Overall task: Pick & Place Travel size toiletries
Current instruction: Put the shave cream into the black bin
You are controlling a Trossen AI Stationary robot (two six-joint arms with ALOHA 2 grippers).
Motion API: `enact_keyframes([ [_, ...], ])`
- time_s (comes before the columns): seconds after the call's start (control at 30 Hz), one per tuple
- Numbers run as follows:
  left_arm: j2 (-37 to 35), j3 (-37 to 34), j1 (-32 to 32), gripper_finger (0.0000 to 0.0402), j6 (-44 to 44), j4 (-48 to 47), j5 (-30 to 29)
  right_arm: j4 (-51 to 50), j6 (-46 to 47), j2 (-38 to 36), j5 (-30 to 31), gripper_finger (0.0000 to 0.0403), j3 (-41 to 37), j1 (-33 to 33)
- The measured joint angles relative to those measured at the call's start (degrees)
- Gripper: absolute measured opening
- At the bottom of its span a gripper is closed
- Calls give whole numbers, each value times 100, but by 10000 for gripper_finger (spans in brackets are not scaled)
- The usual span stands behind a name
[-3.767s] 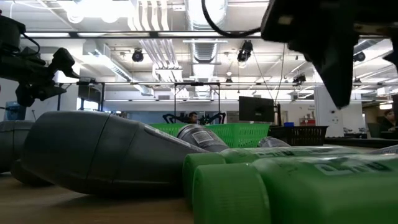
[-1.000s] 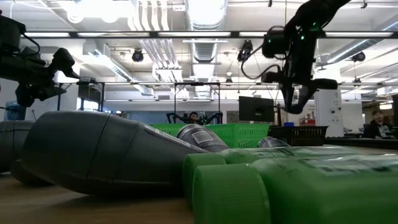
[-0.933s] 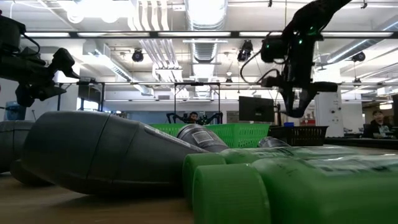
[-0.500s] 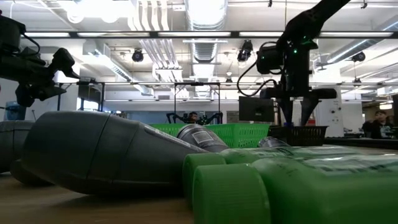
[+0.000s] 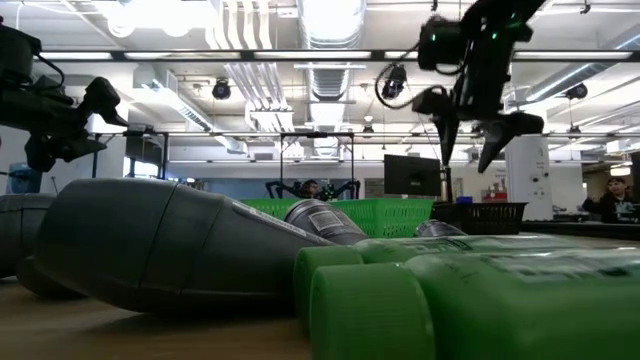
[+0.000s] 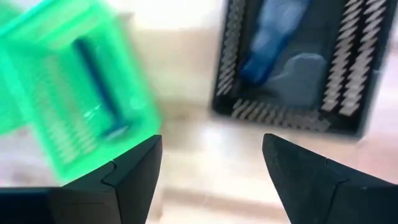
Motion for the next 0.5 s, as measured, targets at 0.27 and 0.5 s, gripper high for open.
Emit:
enact_keyframes([
  [0.27,2,0,2,316,-2,0,0,335,1827,362,-206,265,0,1815],
  [0.5,2,1,1,316,-1,0,1,1146,3357,1045,-270,262,0,2953],
])
